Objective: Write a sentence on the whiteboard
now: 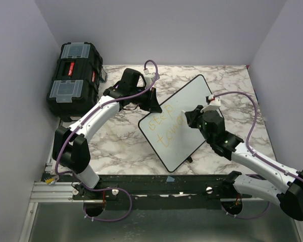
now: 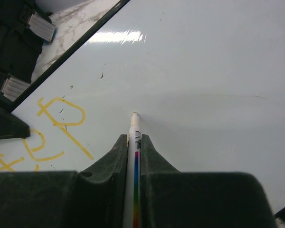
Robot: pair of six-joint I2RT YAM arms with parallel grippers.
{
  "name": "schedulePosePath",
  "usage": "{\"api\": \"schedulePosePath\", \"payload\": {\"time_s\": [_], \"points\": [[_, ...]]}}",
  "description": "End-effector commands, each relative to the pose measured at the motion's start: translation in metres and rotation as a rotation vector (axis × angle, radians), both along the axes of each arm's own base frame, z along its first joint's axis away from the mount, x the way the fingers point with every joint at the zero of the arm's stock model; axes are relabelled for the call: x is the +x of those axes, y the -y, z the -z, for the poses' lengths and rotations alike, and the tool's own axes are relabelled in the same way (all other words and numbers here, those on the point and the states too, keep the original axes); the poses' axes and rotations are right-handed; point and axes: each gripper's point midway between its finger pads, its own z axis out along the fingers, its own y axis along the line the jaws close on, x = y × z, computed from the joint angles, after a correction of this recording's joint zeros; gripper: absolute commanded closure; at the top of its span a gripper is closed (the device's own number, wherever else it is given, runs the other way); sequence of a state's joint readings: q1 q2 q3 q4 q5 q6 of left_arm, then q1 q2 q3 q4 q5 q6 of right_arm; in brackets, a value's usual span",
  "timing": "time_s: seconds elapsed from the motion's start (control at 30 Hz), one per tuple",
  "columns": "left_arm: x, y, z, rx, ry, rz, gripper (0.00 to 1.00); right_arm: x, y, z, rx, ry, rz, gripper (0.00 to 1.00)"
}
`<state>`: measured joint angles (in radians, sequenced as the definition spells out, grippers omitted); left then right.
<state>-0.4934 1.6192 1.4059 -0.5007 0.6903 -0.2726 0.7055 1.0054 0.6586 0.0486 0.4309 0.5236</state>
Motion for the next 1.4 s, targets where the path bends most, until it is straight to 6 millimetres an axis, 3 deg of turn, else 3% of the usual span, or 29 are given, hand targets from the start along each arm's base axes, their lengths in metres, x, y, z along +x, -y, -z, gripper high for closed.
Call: {"api": "schedulePosePath", "payload": {"time_s": [0.0,0.3,0.53,1.37], "points": [[0.003,0.004,-0.012,0.012,0.143,0.043,1.00,-0.009,0.010,0.026,-0.038,-0.062,0.015,0.99],[0.003,0.004,-0.011,0.013,0.141,0.043,1.00,-0.031,0.027,0.058,-0.071,-0.158,0.031,0.99],[0.003,0.004,-0.010,0.014,0.139,0.041,1.00,-0.040,0.030,0.069,-0.059,-0.199,0.033,0.99],[0.003,0.004,-0.012,0.015,0.146,0.045,1.00,-0.009,0.006,0.033,-0.027,-0.119,0.027,0.99]]}}
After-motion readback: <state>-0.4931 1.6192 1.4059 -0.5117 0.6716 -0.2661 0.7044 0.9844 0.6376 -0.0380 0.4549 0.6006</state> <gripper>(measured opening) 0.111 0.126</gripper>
